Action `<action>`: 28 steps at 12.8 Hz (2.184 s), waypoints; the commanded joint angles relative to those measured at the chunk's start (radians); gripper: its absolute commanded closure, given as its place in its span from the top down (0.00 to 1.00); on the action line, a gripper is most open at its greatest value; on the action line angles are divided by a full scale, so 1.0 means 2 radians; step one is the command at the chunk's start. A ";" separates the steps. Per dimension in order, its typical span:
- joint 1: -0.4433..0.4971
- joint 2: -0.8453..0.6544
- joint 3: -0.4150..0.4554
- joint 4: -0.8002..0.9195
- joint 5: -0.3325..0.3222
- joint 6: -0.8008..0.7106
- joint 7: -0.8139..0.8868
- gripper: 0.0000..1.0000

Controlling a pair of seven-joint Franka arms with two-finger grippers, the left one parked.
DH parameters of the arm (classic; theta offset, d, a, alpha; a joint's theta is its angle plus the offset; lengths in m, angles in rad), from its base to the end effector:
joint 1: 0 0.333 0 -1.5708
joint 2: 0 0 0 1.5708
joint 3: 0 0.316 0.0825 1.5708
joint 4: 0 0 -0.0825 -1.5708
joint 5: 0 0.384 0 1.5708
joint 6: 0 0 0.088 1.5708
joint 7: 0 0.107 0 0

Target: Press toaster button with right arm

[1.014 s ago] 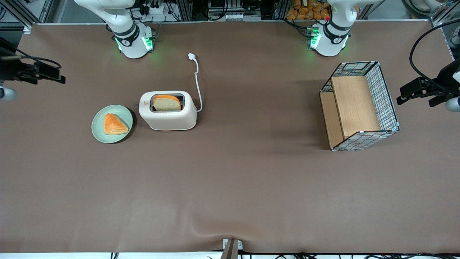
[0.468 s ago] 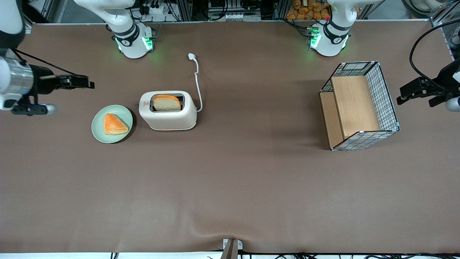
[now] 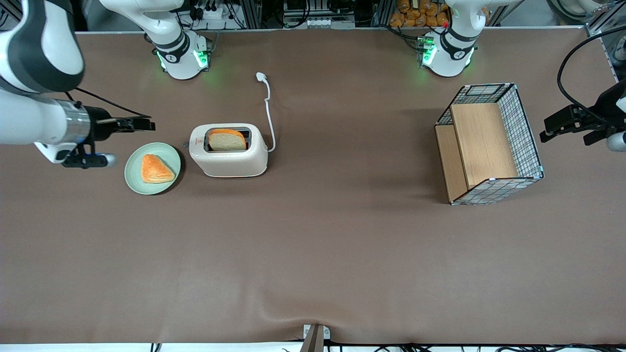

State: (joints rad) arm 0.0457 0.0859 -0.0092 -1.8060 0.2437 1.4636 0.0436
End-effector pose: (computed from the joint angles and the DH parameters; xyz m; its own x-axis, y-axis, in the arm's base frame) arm 0.5350 0.0476 0.4672 0.9065 0.0163 -0.4219 -0.0802 -0.9744 -0.2100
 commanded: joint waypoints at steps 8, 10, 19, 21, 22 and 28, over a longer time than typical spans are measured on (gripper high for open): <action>0.013 -0.009 -0.001 -0.126 0.009 0.140 -0.002 0.00; 0.023 -0.008 -0.001 -0.147 0.009 0.178 -0.002 0.00; 0.029 0.015 -0.001 -0.185 0.024 0.232 -0.025 0.00; 0.029 0.015 -0.002 -0.195 0.052 0.232 -0.036 0.00; 0.028 0.015 -0.002 -0.196 0.057 0.232 -0.039 0.00; 0.006 0.016 -0.002 -0.205 0.058 0.231 -0.076 0.00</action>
State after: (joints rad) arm 0.0875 0.1259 -0.0189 -2.1976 0.3330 1.9152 -0.0555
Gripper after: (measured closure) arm 0.987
